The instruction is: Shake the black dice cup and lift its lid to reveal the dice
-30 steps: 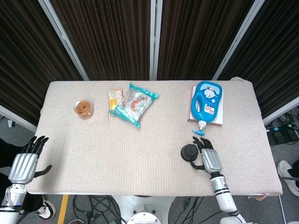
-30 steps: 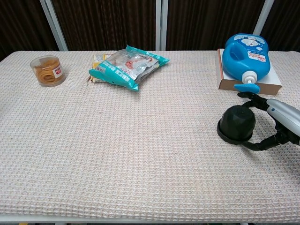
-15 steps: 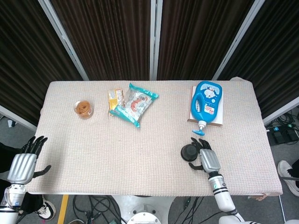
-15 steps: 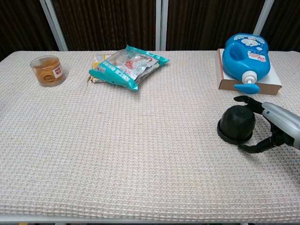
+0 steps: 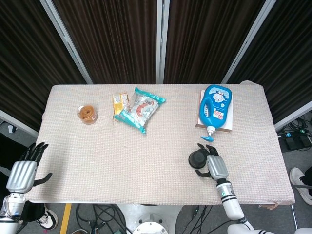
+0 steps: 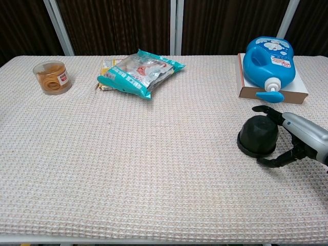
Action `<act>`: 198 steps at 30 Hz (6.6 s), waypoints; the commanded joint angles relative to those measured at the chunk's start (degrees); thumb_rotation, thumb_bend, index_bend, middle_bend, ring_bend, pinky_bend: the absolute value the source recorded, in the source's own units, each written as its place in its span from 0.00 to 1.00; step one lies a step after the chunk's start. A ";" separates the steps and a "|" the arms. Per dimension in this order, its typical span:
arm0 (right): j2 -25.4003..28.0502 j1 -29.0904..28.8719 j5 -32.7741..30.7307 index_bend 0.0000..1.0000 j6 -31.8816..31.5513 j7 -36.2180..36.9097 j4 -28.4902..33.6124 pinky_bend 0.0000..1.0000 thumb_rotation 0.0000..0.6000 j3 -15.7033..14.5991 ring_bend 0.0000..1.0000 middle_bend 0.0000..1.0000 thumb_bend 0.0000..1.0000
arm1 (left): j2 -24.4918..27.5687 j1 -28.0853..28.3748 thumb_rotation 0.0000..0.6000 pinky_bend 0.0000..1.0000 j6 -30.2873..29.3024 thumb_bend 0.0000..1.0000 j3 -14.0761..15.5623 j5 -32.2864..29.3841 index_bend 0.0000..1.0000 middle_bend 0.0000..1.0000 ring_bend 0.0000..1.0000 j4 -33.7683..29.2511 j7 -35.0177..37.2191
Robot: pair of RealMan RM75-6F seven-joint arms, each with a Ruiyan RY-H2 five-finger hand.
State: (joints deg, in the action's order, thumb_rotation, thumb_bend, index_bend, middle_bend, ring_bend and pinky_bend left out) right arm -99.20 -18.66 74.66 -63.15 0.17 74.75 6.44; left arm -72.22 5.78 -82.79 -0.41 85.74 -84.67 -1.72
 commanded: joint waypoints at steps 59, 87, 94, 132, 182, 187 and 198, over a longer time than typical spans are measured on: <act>8.31 -0.59 26.69 0.59 -25.84 -4.79 20.04 0.05 1.00 3.46 0.21 0.58 0.27 | 0.85 0.83 1.00 0.19 0.61 0.17 -0.30 0.69 0.09 0.07 0.00 -3.37 -2.54; 11.08 0.36 17.20 0.59 -26.91 5.64 12.87 0.00 1.00 5.42 0.19 0.56 0.28 | 0.45 1.09 1.00 0.19 1.07 0.17 -0.16 0.45 0.09 0.07 0.00 -3.94 -2.98; 4.10 -2.19 13.95 0.59 -17.76 7.65 1.66 0.00 1.00 1.34 0.19 0.56 0.29 | 0.70 1.26 1.00 0.19 0.78 0.17 -0.36 0.71 0.09 0.07 0.00 -4.72 -3.52; 14.17 -1.54 9.82 0.58 -15.74 -1.11 9.25 0.00 1.00 3.17 0.19 0.56 0.29 | 0.11 1.65 1.00 0.19 2.36 0.17 -0.06 -0.27 0.09 0.07 0.00 -3.52 -1.91; 1.93 -11.35 0.13 0.58 2.13 -11.27 19.09 0.00 1.00 4.66 0.19 0.55 0.29 | 0.44 2.08 1.00 0.19 4.04 0.17 0.21 -1.73 0.09 0.07 0.00 -3.86 -2.15; -2.36 -14.04 -3.34 0.58 1.40 -17.64 18.06 0.00 1.00 7.49 0.19 0.55 0.29 | 1.45 1.94 1.00 0.19 3.95 0.18 0.05 -2.07 0.09 0.07 0.00 -4.07 -1.61; 26.29 0.99 -6.17 0.57 -8.09 -4.73 26.31 0.00 1.00 7.97 0.19 0.55 0.29 | -0.18 2.79 1.00 0.19 5.60 0.17 0.62 -1.25 0.09 0.07 0.00 -2.61 -0.68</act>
State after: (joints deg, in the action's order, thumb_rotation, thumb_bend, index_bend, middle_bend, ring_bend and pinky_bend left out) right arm -97.04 -24.99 71.18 -67.52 -10.61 97.82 14.00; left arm -72.38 8.55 -77.20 0.22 84.51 -87.30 -2.39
